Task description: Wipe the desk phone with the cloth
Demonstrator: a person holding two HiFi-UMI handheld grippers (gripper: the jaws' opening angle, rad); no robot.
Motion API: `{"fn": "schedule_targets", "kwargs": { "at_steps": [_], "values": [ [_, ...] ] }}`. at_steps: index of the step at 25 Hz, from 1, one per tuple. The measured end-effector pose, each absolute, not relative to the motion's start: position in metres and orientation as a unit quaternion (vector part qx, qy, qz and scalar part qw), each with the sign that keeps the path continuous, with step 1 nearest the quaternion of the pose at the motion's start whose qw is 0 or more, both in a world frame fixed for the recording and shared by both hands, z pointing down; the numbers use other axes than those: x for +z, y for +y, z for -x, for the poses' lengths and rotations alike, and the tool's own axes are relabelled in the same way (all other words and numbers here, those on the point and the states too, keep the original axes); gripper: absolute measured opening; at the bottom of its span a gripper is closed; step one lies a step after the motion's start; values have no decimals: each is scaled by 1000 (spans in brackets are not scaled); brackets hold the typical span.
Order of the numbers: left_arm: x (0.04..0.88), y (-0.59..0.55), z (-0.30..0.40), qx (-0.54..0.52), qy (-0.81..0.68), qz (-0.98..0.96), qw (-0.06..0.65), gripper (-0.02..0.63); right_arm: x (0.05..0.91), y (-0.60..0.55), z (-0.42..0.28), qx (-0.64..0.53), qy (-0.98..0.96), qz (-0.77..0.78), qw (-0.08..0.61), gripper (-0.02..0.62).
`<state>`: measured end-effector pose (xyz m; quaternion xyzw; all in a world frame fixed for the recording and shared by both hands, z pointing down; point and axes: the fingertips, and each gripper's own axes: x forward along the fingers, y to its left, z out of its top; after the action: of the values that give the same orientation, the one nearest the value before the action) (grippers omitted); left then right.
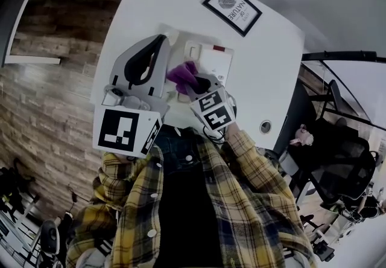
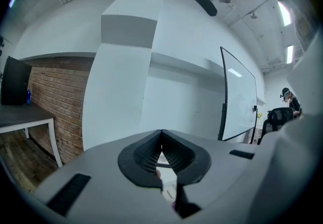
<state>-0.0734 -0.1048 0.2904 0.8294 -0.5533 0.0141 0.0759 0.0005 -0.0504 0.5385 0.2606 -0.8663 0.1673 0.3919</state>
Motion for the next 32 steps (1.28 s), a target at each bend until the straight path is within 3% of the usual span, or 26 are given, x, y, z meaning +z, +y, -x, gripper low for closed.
{"fn": "schedule_targets", "kwargs": {
  "at_steps": [22, 32],
  "values": [
    [291, -100, 67, 22, -541, -838, 75, 15, 560, 13, -6, 290, -851, -212, 383, 67],
    [286, -101, 66, 18, -547, -834, 66, 15, 503, -54, -35, 229, -866, -282, 342, 67]
  ]
}}
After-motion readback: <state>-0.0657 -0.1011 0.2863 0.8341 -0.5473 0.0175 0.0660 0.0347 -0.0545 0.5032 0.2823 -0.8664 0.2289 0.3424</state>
